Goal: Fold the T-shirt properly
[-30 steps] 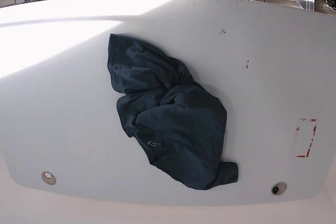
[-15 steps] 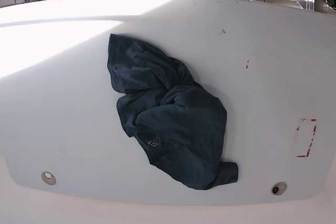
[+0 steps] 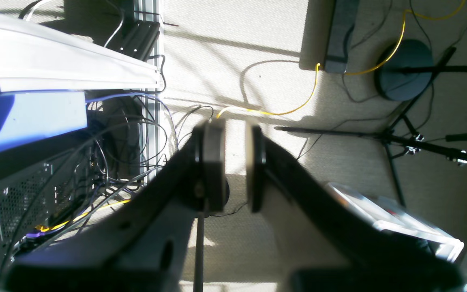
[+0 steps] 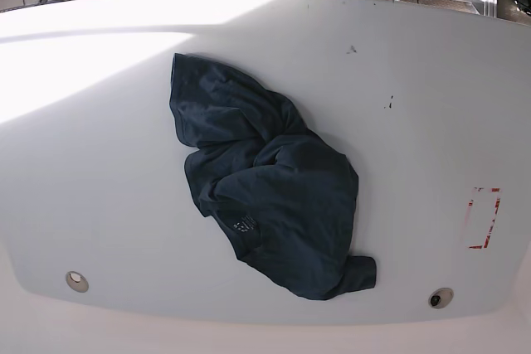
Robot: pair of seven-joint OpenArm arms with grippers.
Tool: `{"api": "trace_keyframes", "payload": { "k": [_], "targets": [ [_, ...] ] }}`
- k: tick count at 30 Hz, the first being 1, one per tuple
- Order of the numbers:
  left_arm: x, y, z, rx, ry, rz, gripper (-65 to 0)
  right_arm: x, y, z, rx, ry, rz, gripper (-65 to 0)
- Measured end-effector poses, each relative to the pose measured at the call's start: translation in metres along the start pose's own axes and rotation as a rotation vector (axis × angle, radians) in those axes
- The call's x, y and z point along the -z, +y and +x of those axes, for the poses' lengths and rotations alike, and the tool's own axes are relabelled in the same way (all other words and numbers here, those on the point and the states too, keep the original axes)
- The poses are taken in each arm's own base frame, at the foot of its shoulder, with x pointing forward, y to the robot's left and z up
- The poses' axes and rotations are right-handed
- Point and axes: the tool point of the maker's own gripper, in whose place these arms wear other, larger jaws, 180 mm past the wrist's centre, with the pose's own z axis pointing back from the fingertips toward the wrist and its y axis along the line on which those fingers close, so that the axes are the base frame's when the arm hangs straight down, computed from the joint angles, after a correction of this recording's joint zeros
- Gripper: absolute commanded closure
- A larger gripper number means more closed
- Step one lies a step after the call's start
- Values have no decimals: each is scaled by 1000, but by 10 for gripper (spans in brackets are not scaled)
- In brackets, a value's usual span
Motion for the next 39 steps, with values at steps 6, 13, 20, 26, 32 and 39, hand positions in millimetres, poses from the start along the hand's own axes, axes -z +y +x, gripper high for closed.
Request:
{"api": "trace_keyframes", "payload": {
  "k": [6, 13, 20, 26, 32, 39],
  "targets": [
    [-15, -1, 8, 19, -19, -6, -193, -12, 1, -1, 0, 4, -2, -79],
    [-30, -1, 21, 31, -55, -11, -194, -29, 0, 17, 12, -63, -1, -80],
    [-33, -1, 27, 8, -67, -8, -190, -39, 2, 15, 19, -47, 5, -77],
    [-41, -2, 34, -2, -88, -9, -187, -48, 9, 21, 11, -67, 26, -76],
    [-47, -2, 40, 7, -101, -13, -187, -54, 15, 26, 1, -74, 37, -75],
    [-53, -1, 55, 26, -135, -12, -187, -59, 15, 38, -3, -101, 38, -73]
  ]
}}
